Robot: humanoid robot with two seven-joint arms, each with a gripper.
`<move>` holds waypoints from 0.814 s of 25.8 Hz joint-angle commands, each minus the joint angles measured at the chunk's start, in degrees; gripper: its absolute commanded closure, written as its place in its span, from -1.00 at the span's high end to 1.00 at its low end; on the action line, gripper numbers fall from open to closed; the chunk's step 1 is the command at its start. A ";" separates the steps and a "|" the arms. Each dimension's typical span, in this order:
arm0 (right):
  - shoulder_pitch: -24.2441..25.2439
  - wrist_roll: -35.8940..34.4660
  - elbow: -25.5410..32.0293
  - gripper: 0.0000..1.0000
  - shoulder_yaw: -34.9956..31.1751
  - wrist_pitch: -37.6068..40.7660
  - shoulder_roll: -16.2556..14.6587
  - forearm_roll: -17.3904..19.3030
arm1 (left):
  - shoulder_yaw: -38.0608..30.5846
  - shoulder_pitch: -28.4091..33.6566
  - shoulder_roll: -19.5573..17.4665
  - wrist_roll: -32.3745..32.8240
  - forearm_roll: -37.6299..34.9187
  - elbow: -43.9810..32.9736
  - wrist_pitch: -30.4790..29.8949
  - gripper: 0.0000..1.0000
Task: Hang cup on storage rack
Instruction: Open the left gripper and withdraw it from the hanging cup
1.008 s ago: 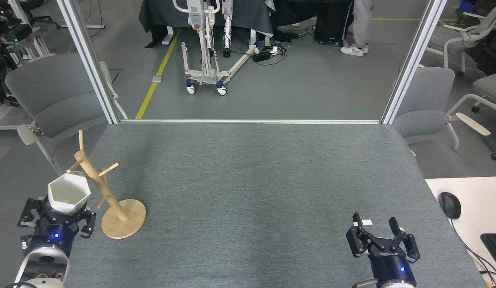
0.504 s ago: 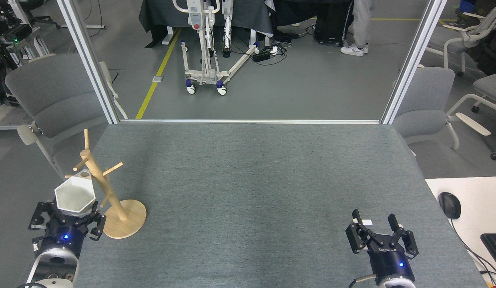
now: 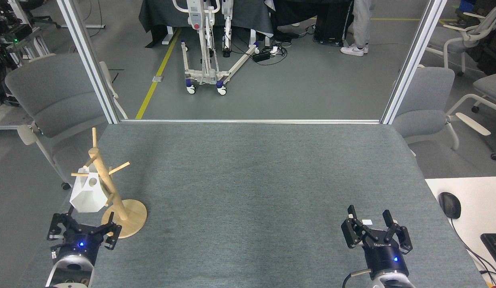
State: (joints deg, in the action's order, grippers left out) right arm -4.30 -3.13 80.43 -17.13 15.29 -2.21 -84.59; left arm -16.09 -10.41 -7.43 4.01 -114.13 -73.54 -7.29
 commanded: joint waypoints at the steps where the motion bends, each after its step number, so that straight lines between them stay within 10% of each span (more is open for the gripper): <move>1: -0.09 0.05 0.08 0.99 0.08 0.00 0.45 -0.13 | 0.00 -0.14 1.72 -1.02 0.04 3.05 0.09 0.95; 17: -2.91 0.05 -0.19 0.99 0.52 -0.44 -0.08 -1.89 | 0.70 2.24 14.90 -2.60 5.84 -0.99 -5.98 0.96; 21: -2.82 0.14 -0.19 0.99 0.52 -0.61 0.63 -2.95 | 10.02 1.36 15.25 -2.51 11.99 -3.36 -3.78 0.96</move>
State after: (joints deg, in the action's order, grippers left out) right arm -7.10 -3.04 80.22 -16.70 14.88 -1.82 -86.86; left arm -12.28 -8.47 6.82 1.49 -106.37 -75.17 -12.09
